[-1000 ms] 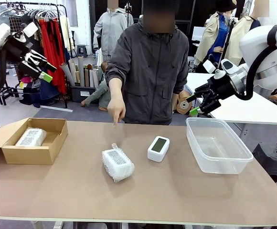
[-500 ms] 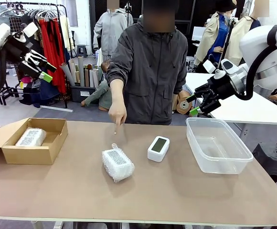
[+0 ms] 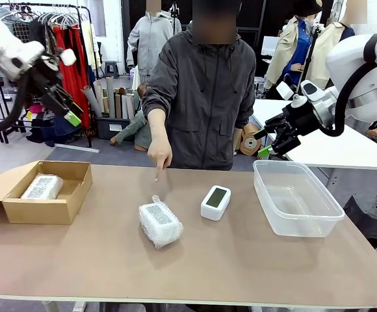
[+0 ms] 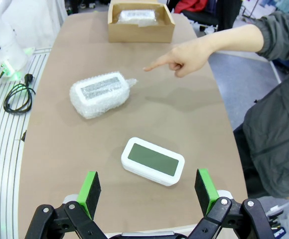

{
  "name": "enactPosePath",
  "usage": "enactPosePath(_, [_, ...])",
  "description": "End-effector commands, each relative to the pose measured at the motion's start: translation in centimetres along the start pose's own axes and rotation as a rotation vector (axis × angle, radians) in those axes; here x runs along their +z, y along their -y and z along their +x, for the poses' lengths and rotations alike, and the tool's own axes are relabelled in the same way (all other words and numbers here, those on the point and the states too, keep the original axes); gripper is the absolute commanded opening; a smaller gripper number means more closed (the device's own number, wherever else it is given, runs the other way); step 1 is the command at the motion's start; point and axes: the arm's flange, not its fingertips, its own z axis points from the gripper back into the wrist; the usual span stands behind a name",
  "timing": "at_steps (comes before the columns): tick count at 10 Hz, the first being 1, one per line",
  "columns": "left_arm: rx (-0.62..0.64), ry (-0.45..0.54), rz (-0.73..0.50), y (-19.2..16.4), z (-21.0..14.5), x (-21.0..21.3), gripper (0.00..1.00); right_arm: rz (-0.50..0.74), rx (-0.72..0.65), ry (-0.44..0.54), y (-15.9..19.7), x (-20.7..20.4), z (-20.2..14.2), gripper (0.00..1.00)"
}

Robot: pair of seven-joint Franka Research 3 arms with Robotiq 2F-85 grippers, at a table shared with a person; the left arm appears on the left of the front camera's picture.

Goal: Separate and place wrapped and unwrapped clocks.
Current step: Pick up the Digital clock indicated by the person.

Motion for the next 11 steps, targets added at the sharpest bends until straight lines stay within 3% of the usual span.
enactPosePath(1, [0.151,-0.107,0.009,-0.2,3.4,-1.4,1.0,-0.008,0.008,-0.004,0.0,0.2,0.1,1.0])
enactPosePath(4, [0.386,-0.478,0.174,1.7,7.0,-6.1,1.0,-0.008,0.008,-0.004,0.0,0.2,0.1,1.0])
enactPosePath(5, [0.399,-0.523,0.204,2.7,8.2,-7.6,1.0,-0.008,0.008,-0.004,0.0,0.2,0.1,1.0])
enactPosePath(7, [0.398,-0.561,0.298,4.3,9.6,-9.5,1.0,-0.008,0.008,-0.004,0.0,0.2,0.1,1.0])
enactPosePath(8, [0.367,-0.521,0.265,5.2,10.5,-10.5,1.0,-0.008,0.008,-0.004,0.0,0.2,0.1,1.0])
enactPosePath(9, [0.328,-0.412,0.18,5.2,10.9,-10.2,1.0,-0.008,0.008,-0.004,0.0,0.2,0.1,1.0])
enactPosePath(10, [0.385,-0.536,0.274,4.9,10.1,-10.4,1.0,-0.008,0.008,-0.004,0.0,0.2,0.1,1.0])
enactPosePath(11, [0.385,-0.536,0.274,4.9,10.1,-10.4,1.0,-0.008,0.008,-0.004,0.0,0.2,0.1,1.0])
